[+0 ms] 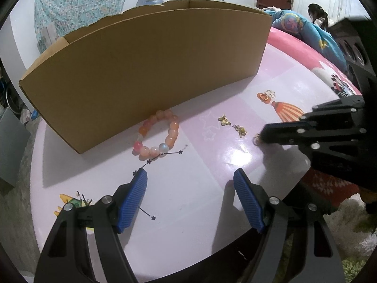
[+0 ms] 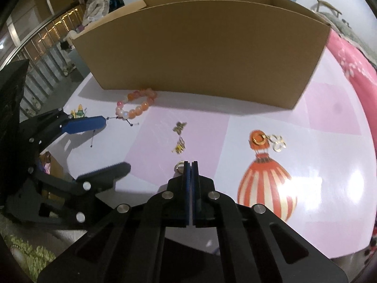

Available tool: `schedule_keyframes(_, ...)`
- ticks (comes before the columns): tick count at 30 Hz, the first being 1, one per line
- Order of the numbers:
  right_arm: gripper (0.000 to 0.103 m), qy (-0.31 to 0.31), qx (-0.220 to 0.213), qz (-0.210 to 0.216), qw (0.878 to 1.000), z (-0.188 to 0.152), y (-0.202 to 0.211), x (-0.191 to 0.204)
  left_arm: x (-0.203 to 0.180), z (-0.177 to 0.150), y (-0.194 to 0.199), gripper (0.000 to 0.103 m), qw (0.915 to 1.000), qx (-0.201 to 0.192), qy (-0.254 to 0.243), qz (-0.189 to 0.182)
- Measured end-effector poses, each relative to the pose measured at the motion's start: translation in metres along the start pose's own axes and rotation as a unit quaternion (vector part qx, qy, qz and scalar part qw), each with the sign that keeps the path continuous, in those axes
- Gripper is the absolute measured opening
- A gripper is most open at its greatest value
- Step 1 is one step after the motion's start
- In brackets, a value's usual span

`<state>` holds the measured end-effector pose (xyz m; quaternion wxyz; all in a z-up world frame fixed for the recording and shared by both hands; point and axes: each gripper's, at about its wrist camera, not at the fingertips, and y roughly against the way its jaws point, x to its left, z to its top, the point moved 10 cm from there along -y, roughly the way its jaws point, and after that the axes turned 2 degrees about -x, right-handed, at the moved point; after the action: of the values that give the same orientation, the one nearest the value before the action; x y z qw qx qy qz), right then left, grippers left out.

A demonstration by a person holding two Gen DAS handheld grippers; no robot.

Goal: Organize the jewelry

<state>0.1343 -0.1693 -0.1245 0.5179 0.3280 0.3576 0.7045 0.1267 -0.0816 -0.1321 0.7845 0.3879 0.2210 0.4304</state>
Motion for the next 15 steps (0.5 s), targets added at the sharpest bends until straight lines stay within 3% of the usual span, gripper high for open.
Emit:
schedule_keyframes(13, 0.01, -0.078, -0.043, 0.052, 0.995, 0.001, 0.028, -0.016, -0.024, 0.013, 0.005, 0.074, 0.9988, -0.025, -0.028, -0.031)
schedule_keyframes(15, 0.011, -0.09, -0.051, 0.05, 0.993, 0.0, 0.03, -0.02, -0.033, 0.017, 0.007, 0.068, 0.9979, -0.033, -0.037, -0.043)
